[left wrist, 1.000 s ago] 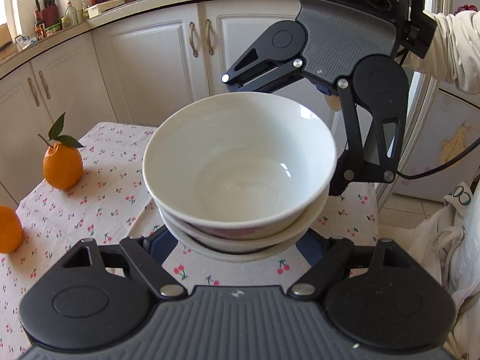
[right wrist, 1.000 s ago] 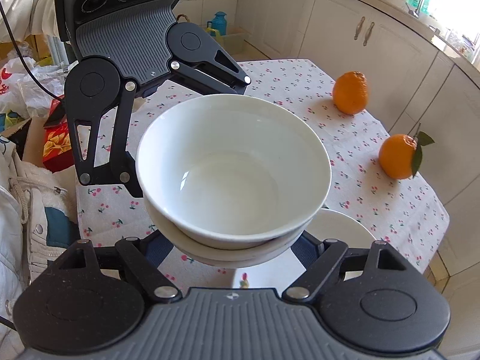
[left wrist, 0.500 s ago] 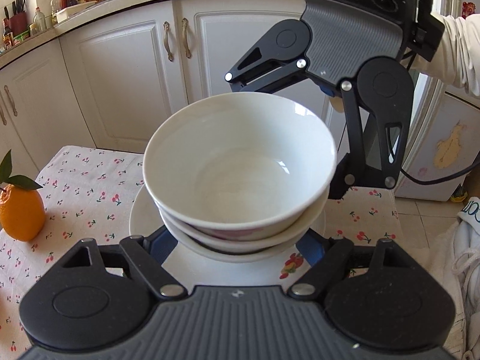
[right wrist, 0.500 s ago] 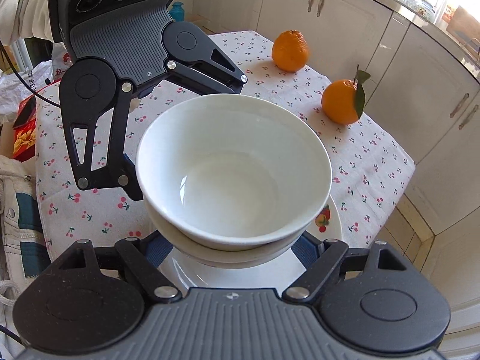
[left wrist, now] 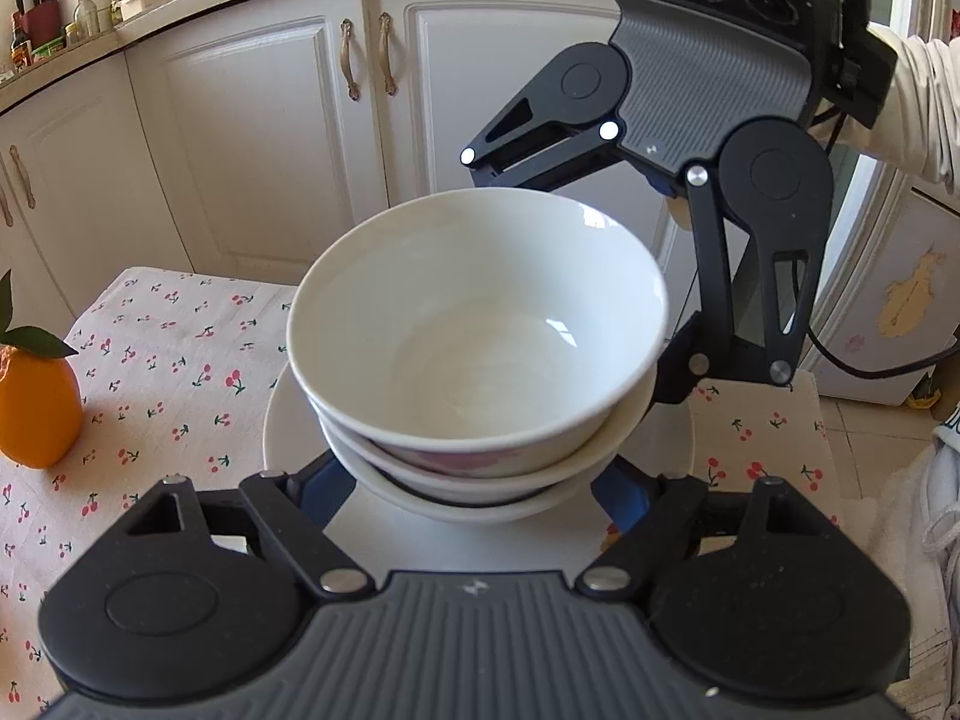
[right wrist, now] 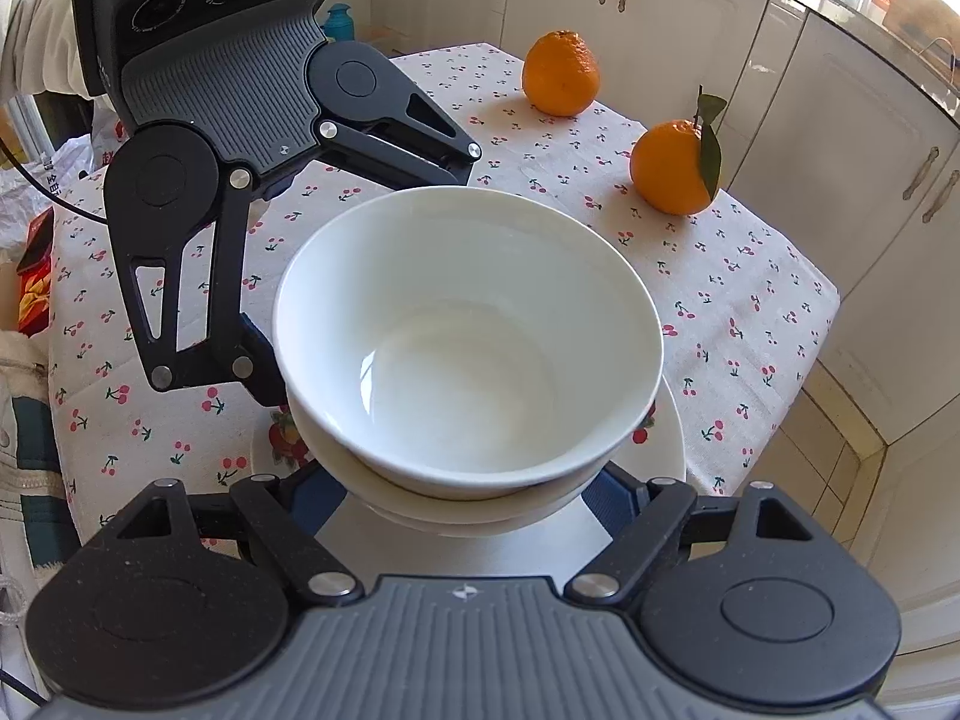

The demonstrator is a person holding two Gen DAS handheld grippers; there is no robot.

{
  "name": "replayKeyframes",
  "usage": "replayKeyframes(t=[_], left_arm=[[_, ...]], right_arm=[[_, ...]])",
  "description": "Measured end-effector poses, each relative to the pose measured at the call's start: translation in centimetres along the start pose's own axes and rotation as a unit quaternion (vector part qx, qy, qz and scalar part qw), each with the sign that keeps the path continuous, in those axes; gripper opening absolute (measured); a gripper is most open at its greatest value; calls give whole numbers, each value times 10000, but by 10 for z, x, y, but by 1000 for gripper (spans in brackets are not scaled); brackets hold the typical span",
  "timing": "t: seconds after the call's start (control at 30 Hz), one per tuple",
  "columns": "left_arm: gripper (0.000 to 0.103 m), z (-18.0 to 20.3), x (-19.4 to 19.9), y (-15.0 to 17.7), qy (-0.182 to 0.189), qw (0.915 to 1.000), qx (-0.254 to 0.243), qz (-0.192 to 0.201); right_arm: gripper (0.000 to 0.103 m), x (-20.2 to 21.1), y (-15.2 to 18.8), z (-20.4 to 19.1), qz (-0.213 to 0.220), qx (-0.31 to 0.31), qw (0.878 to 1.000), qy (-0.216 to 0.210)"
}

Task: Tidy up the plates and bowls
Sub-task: 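Lift the bowl stack with both grippers and carry it over the plate stack, then lower the bowls onto the plates, open both grippers and withdraw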

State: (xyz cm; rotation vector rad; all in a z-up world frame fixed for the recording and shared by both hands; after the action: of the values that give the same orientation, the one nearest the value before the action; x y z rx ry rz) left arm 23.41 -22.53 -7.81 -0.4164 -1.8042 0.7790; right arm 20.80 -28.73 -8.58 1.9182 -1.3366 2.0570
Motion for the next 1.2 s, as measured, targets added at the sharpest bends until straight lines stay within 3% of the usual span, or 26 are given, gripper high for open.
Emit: replayKeyframes(t=[0.27, 0.4, 0.53, 0.63, 0.83, 1.07, 1.2], left_arm=[[84, -4, -1, 0, 29, 9999, 158, 1], [84, -5, -1, 1, -17, 9997, 245, 13], [87, -5, 5, 1, -69, 9992, 383, 39], [99, -5, 19, -1, -295, 9985, 367, 263], [101, 6, 51, 1, -736, 9954, 350, 503], [101, 17, 96, 13, -1454, 9806, 1080, 755], [101, 22, 116, 25, -2000, 9614, 1684, 856]], right_arm=[[88, 2, 2, 3, 58, -132, 9999, 22], [100, 5, -1, 2, 217, -255, 9994, -5], [101, 1, 0, -2, 128, -261, 9995, 126], [103, 0, 2, -4, 75, -391, 9989, 249], [103, 7, 8, -14, 86, -883, 9942, 614], [103, 26, 9, -45, 281, -1375, 9826, 1220], [103, 35, 12, -62, 559, -1857, 9677, 1611]])
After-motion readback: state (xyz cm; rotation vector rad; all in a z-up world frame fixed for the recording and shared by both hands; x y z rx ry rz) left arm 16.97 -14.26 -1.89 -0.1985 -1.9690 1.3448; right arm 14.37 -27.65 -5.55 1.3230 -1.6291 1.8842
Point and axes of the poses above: each gripper's, at about its wrist camera, not at the fingertips, and x roughly against the way its jaws point, z to its right, y to its underside, the point moved 8 cm from there along -x, roughly the way its jaws point, and after that the axes turned 14 degrees about -y, right-handed, at the moved point
